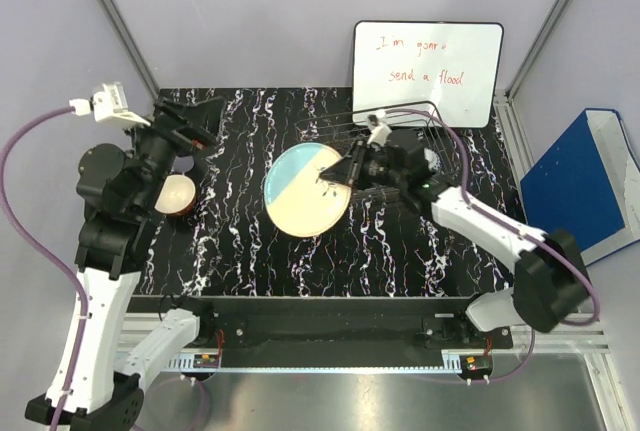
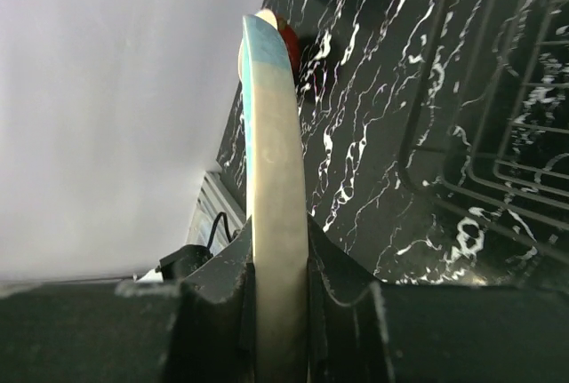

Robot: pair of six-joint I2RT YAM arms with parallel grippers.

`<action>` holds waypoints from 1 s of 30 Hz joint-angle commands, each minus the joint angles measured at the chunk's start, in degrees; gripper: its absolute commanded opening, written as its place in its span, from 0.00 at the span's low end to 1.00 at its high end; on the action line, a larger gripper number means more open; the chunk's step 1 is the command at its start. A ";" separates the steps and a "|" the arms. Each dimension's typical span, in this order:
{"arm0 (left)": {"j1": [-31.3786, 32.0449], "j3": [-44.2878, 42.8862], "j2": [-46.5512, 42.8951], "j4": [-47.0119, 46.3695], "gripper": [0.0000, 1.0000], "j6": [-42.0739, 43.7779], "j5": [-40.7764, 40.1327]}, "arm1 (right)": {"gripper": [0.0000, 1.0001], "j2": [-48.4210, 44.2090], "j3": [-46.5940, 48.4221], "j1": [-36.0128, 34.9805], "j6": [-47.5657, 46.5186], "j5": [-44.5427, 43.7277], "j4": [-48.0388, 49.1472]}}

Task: Unload the mixed dishes from the dish rack
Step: Place the plate at the center of the board.

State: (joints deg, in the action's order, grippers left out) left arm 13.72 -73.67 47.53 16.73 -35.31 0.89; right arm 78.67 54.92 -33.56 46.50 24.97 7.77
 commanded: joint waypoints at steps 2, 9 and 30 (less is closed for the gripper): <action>0.43 6.78 -2.61 4.97 0.99 1.12 -3.26 | 0.00 6.39 12.57 -5.02 3.15 1.31 11.21; 2.37 9.15 -7.44 7.87 0.99 0.16 -5.19 | 0.00 16.50 16.97 -8.97 8.33 0.69 15.42; 4.39 9.16 -12.20 14.91 0.99 1.12 -11.08 | 0.00 48.31 47.29 -10.12 8.61 3.60 6.91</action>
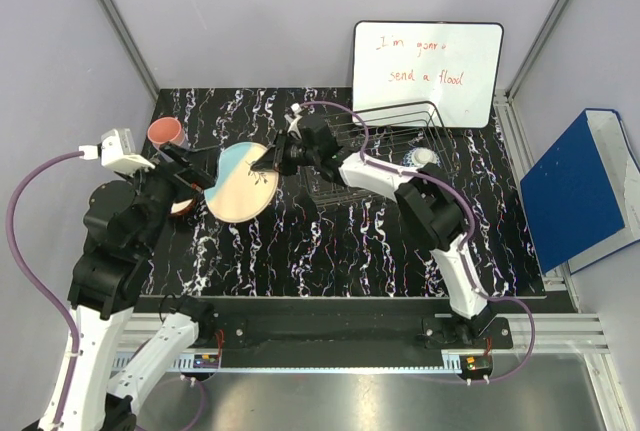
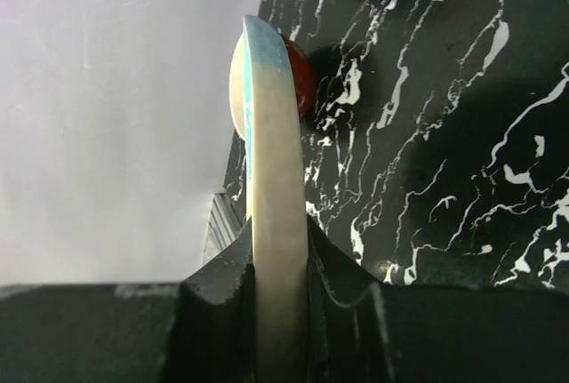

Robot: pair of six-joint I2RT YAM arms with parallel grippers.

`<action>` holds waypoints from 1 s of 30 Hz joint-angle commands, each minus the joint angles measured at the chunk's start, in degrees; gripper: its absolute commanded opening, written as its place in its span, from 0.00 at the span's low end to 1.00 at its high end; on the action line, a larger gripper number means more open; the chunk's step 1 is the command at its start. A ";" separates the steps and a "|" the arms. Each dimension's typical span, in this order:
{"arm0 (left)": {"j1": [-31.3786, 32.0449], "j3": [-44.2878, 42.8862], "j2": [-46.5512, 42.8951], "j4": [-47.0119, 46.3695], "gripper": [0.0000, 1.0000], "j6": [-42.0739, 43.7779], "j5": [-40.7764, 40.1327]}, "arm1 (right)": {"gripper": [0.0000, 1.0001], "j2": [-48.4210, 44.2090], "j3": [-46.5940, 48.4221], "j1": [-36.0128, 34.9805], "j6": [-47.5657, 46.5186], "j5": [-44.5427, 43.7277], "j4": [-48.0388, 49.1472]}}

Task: Unload the mixed dishes from the dish rack
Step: Place the plate at the center of the board.

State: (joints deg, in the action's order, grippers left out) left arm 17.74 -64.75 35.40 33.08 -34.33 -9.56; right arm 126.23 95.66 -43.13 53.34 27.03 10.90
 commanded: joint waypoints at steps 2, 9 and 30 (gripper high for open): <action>0.46 0.59 0.29 -1.70 0.99 0.05 -0.20 | 0.00 2.17 8.22 -0.55 1.41 1.28 2.04; 0.72 1.56 0.90 -2.58 0.99 -0.57 0.95 | 0.00 9.63 19.19 -0.55 -1.31 -0.48 -5.35; 1.69 4.46 1.43 -3.37 0.99 -1.01 2.44 | 0.00 25.37 43.81 0.77 -2.89 -3.91 -21.09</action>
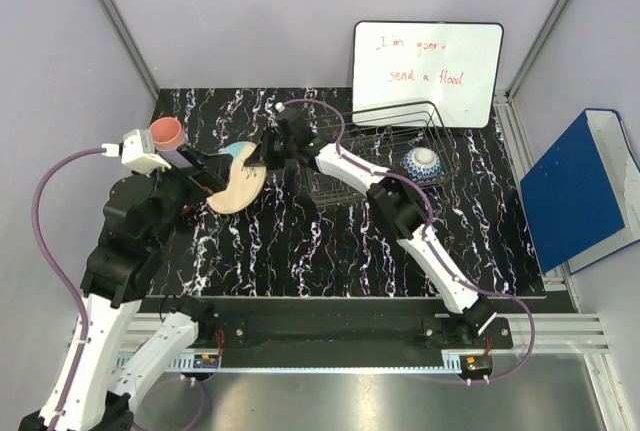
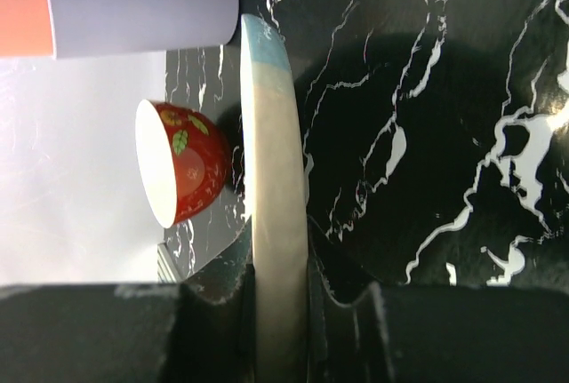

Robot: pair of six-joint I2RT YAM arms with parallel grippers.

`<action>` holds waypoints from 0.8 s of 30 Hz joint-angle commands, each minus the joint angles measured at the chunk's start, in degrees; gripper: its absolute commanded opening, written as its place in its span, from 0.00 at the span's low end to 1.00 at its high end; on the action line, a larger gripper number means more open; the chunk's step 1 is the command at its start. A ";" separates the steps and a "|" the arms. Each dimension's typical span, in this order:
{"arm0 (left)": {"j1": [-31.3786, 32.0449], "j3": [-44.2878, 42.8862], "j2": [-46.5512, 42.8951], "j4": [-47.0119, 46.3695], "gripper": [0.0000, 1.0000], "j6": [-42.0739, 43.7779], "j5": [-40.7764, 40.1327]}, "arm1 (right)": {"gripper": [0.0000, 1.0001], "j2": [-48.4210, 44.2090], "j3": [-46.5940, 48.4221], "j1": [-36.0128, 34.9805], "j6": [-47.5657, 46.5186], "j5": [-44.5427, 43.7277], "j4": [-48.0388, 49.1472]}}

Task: Unload the mixed dishes from the dish rack
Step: Place the plate at the center of the board.

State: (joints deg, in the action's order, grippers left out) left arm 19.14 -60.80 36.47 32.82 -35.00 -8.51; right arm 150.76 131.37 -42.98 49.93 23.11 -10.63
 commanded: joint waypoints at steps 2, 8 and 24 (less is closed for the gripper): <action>0.29 0.59 0.53 -3.11 0.99 -0.42 1.74 | 0.00 2.16 10.12 0.88 0.87 -0.61 -0.79; 0.29 0.85 1.32 -3.20 0.99 -0.68 2.45 | 0.01 3.41 11.11 1.67 1.57 -0.26 -1.76; 0.29 1.91 2.12 -3.64 0.99 -1.03 3.06 | 0.57 -0.38 5.21 1.59 0.96 1.06 -0.44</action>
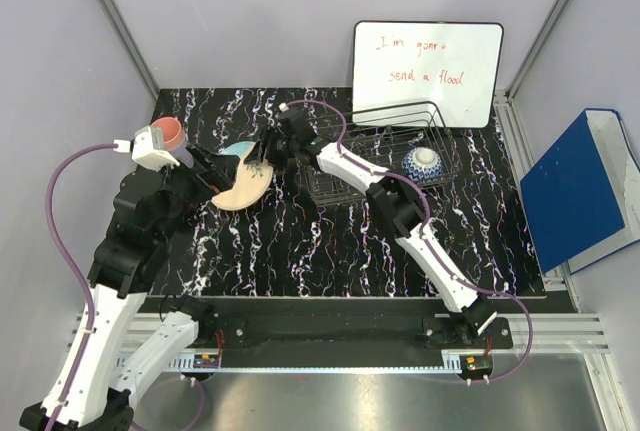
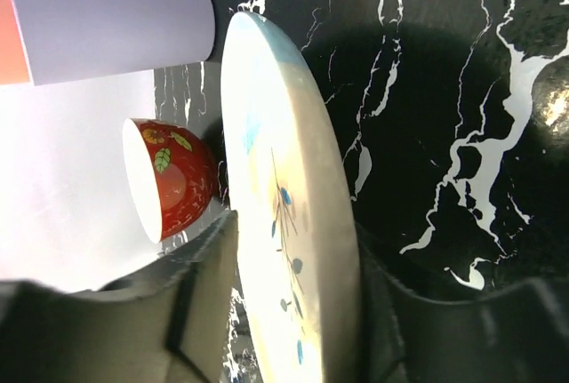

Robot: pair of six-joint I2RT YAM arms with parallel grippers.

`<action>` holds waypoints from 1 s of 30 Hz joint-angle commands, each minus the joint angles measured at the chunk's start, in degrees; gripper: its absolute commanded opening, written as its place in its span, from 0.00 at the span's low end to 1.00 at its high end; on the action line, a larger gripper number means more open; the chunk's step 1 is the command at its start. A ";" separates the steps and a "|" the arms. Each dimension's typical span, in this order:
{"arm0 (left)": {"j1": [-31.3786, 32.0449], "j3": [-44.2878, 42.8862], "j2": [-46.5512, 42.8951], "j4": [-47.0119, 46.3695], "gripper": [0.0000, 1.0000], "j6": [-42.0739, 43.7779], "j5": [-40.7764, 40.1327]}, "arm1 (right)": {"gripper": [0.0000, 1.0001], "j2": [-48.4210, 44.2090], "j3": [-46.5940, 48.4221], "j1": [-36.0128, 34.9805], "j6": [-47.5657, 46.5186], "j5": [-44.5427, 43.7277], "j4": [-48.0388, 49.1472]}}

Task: Unload the mixed dishes from the dish rack
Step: Place the plate at the center of the board.

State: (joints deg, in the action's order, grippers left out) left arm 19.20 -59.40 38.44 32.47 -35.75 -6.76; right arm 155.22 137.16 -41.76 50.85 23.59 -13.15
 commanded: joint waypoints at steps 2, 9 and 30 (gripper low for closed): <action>0.22 0.68 0.24 -3.38 0.99 -0.38 1.32 | 0.60 -5.19 -1.46 0.36 0.13 0.49 2.16; 0.22 0.77 0.76 -3.73 0.99 -0.99 2.37 | 0.78 -7.20 -4.53 0.10 0.83 0.05 2.34; 0.31 1.13 3.93 -5.13 0.99 -1.78 5.00 | 0.88 -18.46 -21.32 -0.08 1.88 -18.85 -5.40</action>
State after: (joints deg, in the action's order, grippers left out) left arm 19.20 -58.46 41.80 30.74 -37.41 -3.70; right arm 142.21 117.16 -42.28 52.77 10.13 -16.84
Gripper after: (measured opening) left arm 0.985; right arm 0.875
